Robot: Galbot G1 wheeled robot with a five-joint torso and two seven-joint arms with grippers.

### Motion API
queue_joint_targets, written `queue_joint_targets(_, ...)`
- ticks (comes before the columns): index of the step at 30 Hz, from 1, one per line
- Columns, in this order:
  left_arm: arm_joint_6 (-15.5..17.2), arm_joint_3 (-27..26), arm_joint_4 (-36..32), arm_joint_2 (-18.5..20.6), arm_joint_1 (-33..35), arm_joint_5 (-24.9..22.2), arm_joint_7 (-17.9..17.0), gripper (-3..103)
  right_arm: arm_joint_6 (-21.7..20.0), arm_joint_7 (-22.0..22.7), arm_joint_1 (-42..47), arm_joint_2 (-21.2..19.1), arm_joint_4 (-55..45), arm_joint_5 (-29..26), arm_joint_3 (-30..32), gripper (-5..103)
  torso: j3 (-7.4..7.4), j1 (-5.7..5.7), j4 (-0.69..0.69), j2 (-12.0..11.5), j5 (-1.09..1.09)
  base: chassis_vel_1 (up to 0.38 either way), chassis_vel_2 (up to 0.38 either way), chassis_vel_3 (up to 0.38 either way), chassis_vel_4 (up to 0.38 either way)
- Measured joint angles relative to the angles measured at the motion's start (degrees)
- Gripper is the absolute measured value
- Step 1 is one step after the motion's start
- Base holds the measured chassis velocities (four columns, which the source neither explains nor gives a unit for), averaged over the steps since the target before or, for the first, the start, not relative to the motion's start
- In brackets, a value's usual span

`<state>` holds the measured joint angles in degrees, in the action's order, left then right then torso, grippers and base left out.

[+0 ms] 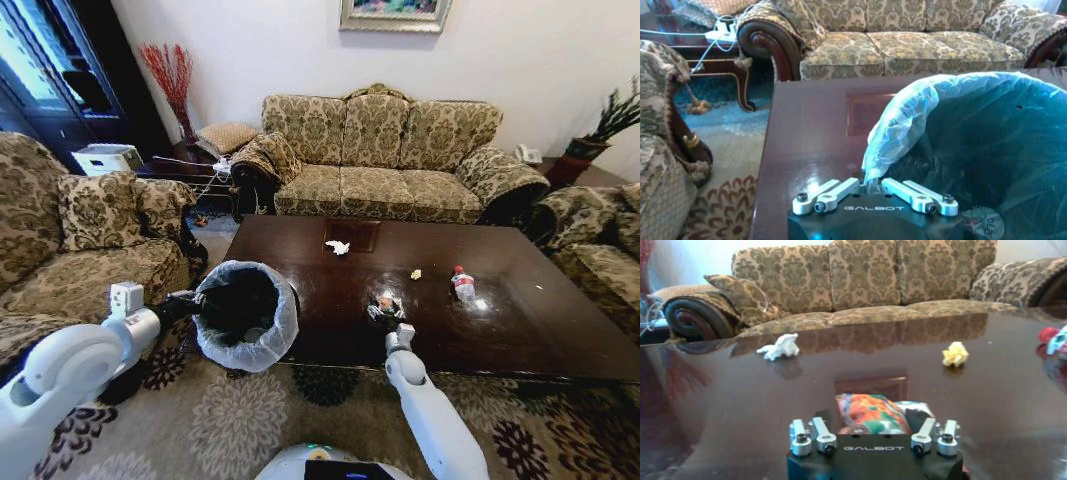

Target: Move to the front of the table and place the trash on the table into the trash bin.

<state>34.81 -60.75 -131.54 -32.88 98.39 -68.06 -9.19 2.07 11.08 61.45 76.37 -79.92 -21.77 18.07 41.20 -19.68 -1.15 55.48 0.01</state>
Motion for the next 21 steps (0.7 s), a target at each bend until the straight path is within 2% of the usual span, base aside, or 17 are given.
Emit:
queue_joint_targets(2, -0.02, 0.03, 0.03, 0.00, -0.01, 0.03, 0.02, 0, -0.06, 0.01, 0.17, -0.02, -0.17, 0.03, 0.09, 69, 0.00, 0.00, 0.00, 0.00, 0.00, 0.000, 0.000, 0.000, 0.000)
queue_joint_targets(4, -0.05, 0.05, 0.12, 0.06, -0.02, 0.09, 0.07, 0, -0.23, 0.03, 0.75, -0.11, -0.79, 0.05, 0.38, 58, 0.00, 0.00, 0.00, 0.00, 0.00, 0.000, 0.000, 0.000, 0.000)
queue_joint_targets(5, -0.05, 0.05, 0.12, 0.06, -0.02, 0.09, 0.07, 0, -0.23, 0.03, 0.75, -0.11, -0.79, 0.05, 0.38, 58, 0.00, 0.00, 0.00, 0.00, 0.00, 0.000, 0.000, 0.000, 0.000)
queue_joint_targets(7, -0.08, 0.09, 0.18, 0.17, -0.05, 0.12, 0.10, 0, -0.34, 0.15, 0.93, -0.13, -1.14, 0.05, 0.61, 47, 0.00, 0.00, -0.01, 0.00, -0.03, 0.000, 0.000, 0.000, 0.000)
queue_joint_targets(8, -0.08, 0.09, 0.18, 0.17, -0.05, 0.12, 0.10, 0, -0.34, 0.15, 0.93, -0.13, -1.14, 0.05, 0.61, 47, 0.00, 0.00, -0.01, 0.00, -0.03, 0.000, 0.000, 0.000, 0.000)
queue_joint_targets(11, -0.16, 0.12, 0.18, 0.20, -0.10, 0.14, 0.12, 0, -0.56, 0.28, 0.96, -0.07, -1.65, 0.03, 0.59, 31, 0.00, 0.00, -0.01, 0.00, -0.03, 0.000, 0.000, 0.000, 0.000)
queue_joint_targets(12, -0.16, 0.12, 0.18, 0.20, -0.10, 0.14, 0.12, 0, -0.56, 0.28, 0.96, -0.07, -1.65, 0.03, 0.59, 31, 0.00, 0.00, -0.01, 0.00, -0.03, 0.000, 0.000, 0.000, 0.000)
queue_joint_targets(14, -0.19, 0.03, 0.09, 0.14, -0.06, 0.14, 0.13, 0, -0.57, 0.29, 1.12, -0.01, -2.19, 0.03, 0.51, 21, 0.00, 0.00, 0.00, 0.00, -0.01, 0.000, 0.000, 0.000, 0.000)
queue_joint_targets(18, -0.21, -0.17, 0.03, 0.12, 0.02, 0.14, 0.16, 0, -0.24, 0.03, 1.63, 0.04, -3.50, -0.22, 0.26, 15, 0.00, 0.00, 0.00, 0.00, 0.00, 0.000, 0.000, 0.000, 0.000)
queue_joint_targets(20, -0.22, -0.28, 0.00, 0.28, 0.07, 0.14, 0.16, 0, 2.22, -1.70, 2.46, 0.12, -6.25, -1.40, -0.29, 7, 0.01, 0.00, -0.01, 0.00, 0.01, 0.000, 0.000, 0.000, 0.000)
queue_joint_targets(21, -0.22, -0.28, 0.00, 0.28, 0.07, 0.14, 0.16, 0, 2.22, -1.70, 2.46, 0.12, -6.25, -1.40, -0.29, 7, 0.01, 0.00, -0.01, 0.00, 0.01, 0.000, 0.000, 0.000, 0.000)
